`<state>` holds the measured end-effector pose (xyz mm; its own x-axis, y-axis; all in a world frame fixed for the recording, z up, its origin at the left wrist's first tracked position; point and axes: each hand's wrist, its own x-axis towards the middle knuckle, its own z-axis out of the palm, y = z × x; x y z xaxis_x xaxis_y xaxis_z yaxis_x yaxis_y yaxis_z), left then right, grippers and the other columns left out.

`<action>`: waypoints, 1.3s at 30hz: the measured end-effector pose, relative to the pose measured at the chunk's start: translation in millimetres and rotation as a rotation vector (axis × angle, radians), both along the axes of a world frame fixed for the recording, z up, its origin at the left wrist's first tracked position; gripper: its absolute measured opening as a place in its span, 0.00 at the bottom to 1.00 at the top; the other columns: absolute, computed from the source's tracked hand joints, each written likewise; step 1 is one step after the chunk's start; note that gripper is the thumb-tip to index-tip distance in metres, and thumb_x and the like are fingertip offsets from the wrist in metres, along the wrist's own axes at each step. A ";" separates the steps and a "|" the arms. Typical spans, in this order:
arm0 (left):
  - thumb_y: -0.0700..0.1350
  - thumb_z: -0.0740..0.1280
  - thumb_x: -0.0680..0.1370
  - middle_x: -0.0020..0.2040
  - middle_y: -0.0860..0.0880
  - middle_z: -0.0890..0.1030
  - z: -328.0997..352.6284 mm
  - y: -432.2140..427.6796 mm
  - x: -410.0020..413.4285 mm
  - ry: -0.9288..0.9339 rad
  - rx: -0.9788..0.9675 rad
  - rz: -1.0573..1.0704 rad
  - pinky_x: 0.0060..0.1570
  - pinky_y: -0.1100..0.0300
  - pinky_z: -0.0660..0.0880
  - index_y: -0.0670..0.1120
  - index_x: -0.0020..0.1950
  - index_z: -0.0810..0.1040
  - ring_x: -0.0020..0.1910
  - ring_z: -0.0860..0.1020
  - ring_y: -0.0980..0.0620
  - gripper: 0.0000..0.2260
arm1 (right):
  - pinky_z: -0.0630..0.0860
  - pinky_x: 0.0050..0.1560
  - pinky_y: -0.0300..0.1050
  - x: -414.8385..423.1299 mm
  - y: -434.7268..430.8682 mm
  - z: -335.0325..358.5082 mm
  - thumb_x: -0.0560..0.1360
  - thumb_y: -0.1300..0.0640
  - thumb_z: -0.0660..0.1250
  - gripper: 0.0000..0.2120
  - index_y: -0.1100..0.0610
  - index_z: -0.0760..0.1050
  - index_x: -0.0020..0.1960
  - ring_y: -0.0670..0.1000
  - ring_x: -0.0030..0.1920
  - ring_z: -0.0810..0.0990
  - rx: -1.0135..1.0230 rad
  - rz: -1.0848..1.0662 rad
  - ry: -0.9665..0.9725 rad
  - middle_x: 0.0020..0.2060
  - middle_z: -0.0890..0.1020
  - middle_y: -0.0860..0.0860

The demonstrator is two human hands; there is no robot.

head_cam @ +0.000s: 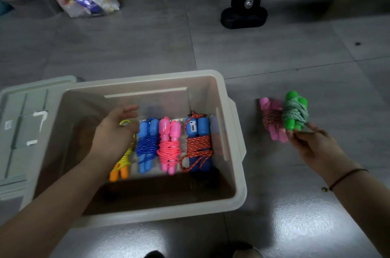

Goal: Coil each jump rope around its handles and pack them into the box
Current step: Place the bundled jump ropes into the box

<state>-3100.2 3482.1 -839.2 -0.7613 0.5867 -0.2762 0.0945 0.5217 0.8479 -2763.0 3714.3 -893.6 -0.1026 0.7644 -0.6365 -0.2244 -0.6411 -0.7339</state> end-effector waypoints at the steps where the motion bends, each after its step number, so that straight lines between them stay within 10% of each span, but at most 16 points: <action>1: 0.38 0.66 0.71 0.55 0.52 0.81 2.0 7.2 7.5 -0.014 0.038 -0.013 0.48 0.51 0.77 0.64 0.48 0.78 0.48 0.80 0.45 0.19 | 0.79 0.32 0.37 -6.4 -3.6 9.1 0.75 0.76 0.56 0.20 0.62 0.68 0.64 0.48 0.31 0.84 -0.009 -0.020 0.010 0.45 0.78 0.61; 8: 0.34 0.62 0.78 0.43 0.51 0.80 31.6 46.9 56.5 -0.180 0.290 -0.203 0.41 0.59 0.77 0.50 0.54 0.78 0.37 0.78 0.57 0.13 | 0.79 0.34 0.36 -48.3 -48.3 80.0 0.74 0.73 0.61 0.16 0.52 0.67 0.51 0.46 0.27 0.80 0.250 0.058 0.100 0.35 0.79 0.54; 14: 0.45 0.62 0.78 0.54 0.46 0.78 53.2 67.5 79.6 -0.472 0.469 -0.369 0.43 0.58 0.77 0.47 0.67 0.69 0.47 0.78 0.52 0.17 | 0.78 0.34 0.41 -91.6 -85.8 109.6 0.68 0.67 0.66 0.17 0.52 0.68 0.52 0.50 0.29 0.80 0.638 0.541 0.211 0.37 0.80 0.51; 22: 0.40 0.71 0.69 0.54 0.47 0.78 45.4 60.7 55.5 -0.575 0.552 -0.168 0.57 0.46 0.76 0.47 0.61 0.66 0.52 0.79 0.49 0.23 | 0.67 0.56 0.45 -105.7 -97.8 80.4 0.68 0.51 0.70 0.22 0.50 0.71 0.61 0.37 0.53 0.69 1.254 0.749 -0.589 0.52 0.74 0.37; 26: 0.38 0.69 0.70 0.57 0.47 0.80 41.8 28.5 11.3 -0.549 0.231 -0.511 0.54 0.57 0.77 0.45 0.66 0.70 0.54 0.79 0.51 0.25 | 0.62 0.68 0.36 -97.6 -104.6 59.5 0.74 0.52 0.66 0.30 0.52 0.60 0.73 0.37 0.68 0.64 0.920 0.820 -0.441 0.70 0.67 0.46; 30: 0.45 0.73 0.72 0.59 0.62 0.75 9.1 12.0 6.0 -0.253 -0.325 -0.892 0.54 0.79 0.66 0.54 0.66 0.71 0.60 0.73 0.61 0.23 | 0.60 0.49 0.15 -102.6 -104.1 56.1 0.79 0.58 0.62 0.26 0.47 0.58 0.74 0.17 0.49 0.65 0.778 0.790 -0.379 0.53 0.66 0.24; 39: 0.47 0.65 0.79 0.72 0.49 0.68 -55.2 32.2 46.1 -0.151 -0.486 -0.946 0.63 0.66 0.62 0.53 0.72 0.68 0.70 0.67 0.51 0.21 | 0.72 0.59 0.33 -119.6 -81.5 58.8 0.78 0.53 0.62 0.23 0.37 0.62 0.70 0.23 0.51 0.70 0.703 0.785 -0.376 0.51 0.68 0.21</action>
